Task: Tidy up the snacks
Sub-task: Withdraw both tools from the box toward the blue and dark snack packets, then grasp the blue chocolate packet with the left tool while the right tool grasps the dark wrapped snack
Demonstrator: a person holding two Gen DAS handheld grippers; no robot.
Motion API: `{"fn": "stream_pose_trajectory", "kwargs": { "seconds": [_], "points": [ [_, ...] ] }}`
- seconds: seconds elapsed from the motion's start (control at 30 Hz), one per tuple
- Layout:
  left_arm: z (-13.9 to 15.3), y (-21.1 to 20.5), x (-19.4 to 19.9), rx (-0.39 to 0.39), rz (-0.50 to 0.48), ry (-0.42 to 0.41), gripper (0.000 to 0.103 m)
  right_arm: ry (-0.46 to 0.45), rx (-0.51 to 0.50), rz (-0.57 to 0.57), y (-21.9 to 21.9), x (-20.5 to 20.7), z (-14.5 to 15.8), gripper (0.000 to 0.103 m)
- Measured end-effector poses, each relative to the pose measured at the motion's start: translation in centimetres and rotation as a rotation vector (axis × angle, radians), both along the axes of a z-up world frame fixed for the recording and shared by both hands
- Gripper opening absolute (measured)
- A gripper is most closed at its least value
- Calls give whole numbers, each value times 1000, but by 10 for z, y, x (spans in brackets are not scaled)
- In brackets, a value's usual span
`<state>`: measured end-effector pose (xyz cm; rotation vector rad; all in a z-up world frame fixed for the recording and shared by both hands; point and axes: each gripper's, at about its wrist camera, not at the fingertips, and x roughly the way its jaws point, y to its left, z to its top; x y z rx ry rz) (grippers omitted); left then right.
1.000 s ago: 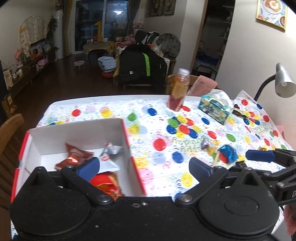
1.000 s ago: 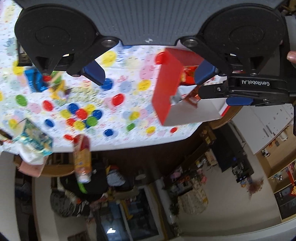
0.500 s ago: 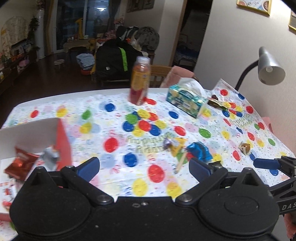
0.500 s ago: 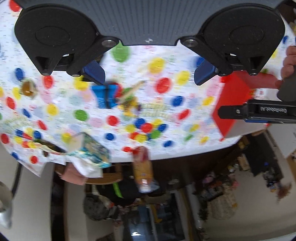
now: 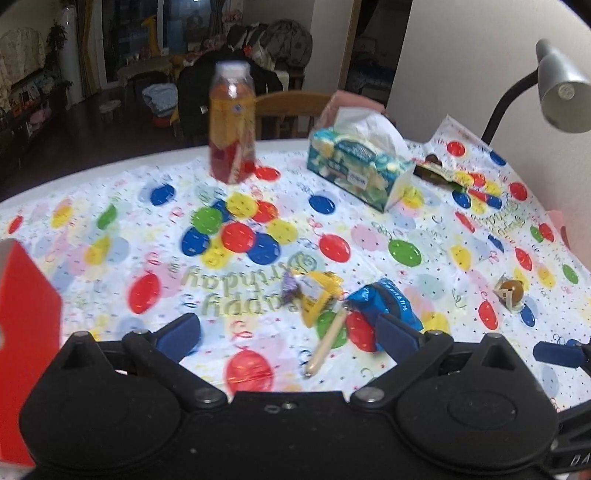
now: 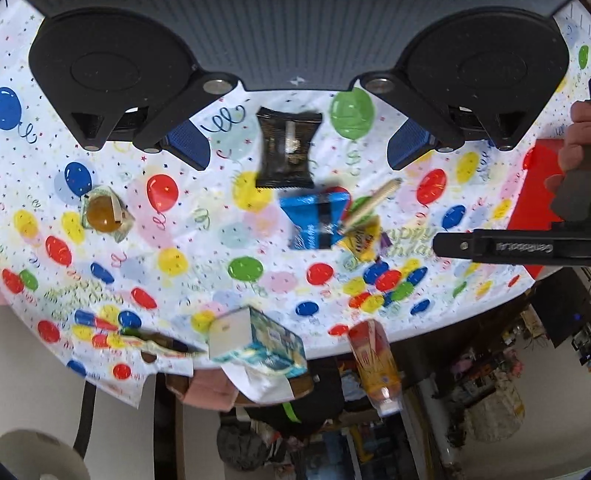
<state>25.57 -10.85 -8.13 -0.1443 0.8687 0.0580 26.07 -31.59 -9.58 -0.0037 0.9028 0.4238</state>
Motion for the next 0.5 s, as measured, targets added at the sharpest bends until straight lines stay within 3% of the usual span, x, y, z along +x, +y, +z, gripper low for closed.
{"fn": "stream_pose_trajectory", "kwargs": {
  "seconds": [0.43,0.5],
  "points": [
    [-29,-61,73,-57,-46,134,95,79,5,68,2,30,-40,102],
    [-36,-67,83,-54,-43,158,90,73,-8,89,6,31,-43,100]
  ]
}}
